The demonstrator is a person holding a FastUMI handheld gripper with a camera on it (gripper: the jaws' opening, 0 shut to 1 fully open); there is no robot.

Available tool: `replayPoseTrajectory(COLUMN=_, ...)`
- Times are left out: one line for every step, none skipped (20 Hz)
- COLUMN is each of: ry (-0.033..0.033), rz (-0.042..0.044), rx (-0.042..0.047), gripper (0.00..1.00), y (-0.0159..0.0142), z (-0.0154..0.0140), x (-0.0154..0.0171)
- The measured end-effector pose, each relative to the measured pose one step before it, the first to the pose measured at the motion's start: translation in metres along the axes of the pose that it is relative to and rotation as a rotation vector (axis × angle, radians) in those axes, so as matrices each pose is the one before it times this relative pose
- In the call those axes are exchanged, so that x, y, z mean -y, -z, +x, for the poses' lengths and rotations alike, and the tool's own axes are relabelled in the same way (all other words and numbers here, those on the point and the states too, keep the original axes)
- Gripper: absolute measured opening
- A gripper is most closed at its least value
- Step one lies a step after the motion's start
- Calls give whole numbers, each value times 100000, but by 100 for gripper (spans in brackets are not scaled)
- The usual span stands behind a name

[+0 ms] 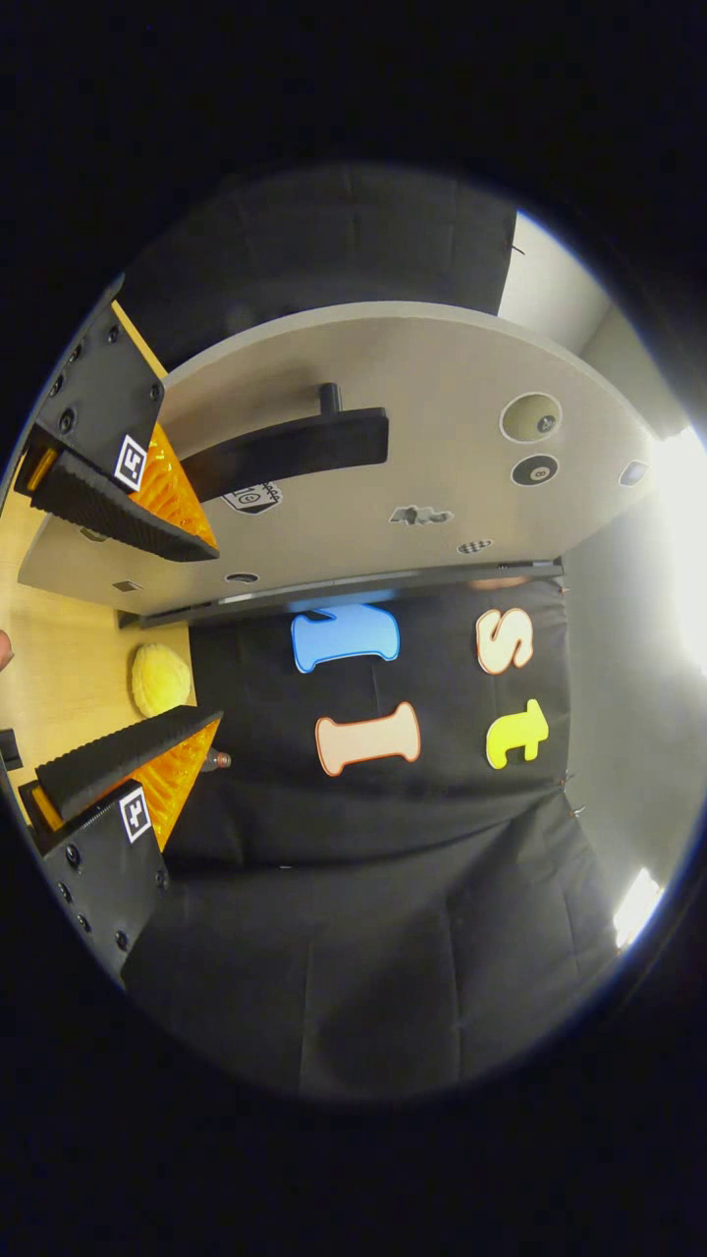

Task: Open the shoe cabinet door, grab the shoes and put them into the shoe cabinet, then close the shoe cabinet door.

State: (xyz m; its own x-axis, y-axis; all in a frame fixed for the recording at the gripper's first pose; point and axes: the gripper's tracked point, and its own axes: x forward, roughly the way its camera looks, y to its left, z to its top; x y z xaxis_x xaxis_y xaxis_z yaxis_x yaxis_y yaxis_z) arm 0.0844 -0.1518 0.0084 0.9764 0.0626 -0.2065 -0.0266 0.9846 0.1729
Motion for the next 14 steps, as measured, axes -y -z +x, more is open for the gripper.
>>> replayPoseTrajectory(ry=-1557, rz=-118, rx=-331, gripper=94, y=81, z=49, x=-1058)
replayPoseTrajectory(ry=-1573, rz=-215, rx=-237, gripper=94, y=138, z=218, x=-1127)
replayPoseTrajectory(ry=-1692, rz=-56, rx=-129, gripper=93, y=76, z=215, x=-1126)
replayPoseTrajectory(ry=-1223, rz=-42, rx=-326, gripper=93, y=129, z=345, x=-1179)
replayPoseTrajectory(ry=-942, rz=-427, rx=-144, gripper=93, y=99, z=354, x=-983)
replayPoseTrajectory(ry=-925, rz=-251, rx=515, gripper=94, y=-131, z=428, x=-1120)
replayPoseTrajectory(ry=-1036, rz=-304, rx=1159, gripper=94, y=-162, z=470, x=-1045)
replayPoseTrajectory(ry=-1111, rz=-267, rx=819, gripper=94, y=-33, z=550, x=-1219)
replayPoseTrajectory(ry=-1453, rz=-41, rx=50, gripper=94, y=158, z=459, x=-1229)
replayPoseTrajectory(ry=-1982, rz=678, rx=96, gripper=94, y=213, z=650, x=-1429)
replayPoseTrajectory(ry=-2132, rz=322, rx=-16, gripper=94, y=117, z=608, x=-1353)
replayPoseTrajectory(ry=-2342, rz=-267, rx=536, gripper=94, y=-84, z=756, x=-1446)
replayPoseTrajectory(ry=-2454, rz=-820, rx=833, gripper=94, y=-70, z=789, x=-1382)
replayPoseTrajectory(ry=-1749, rz=-946, rx=1119, gripper=95, y=-94, z=886, x=-1180)
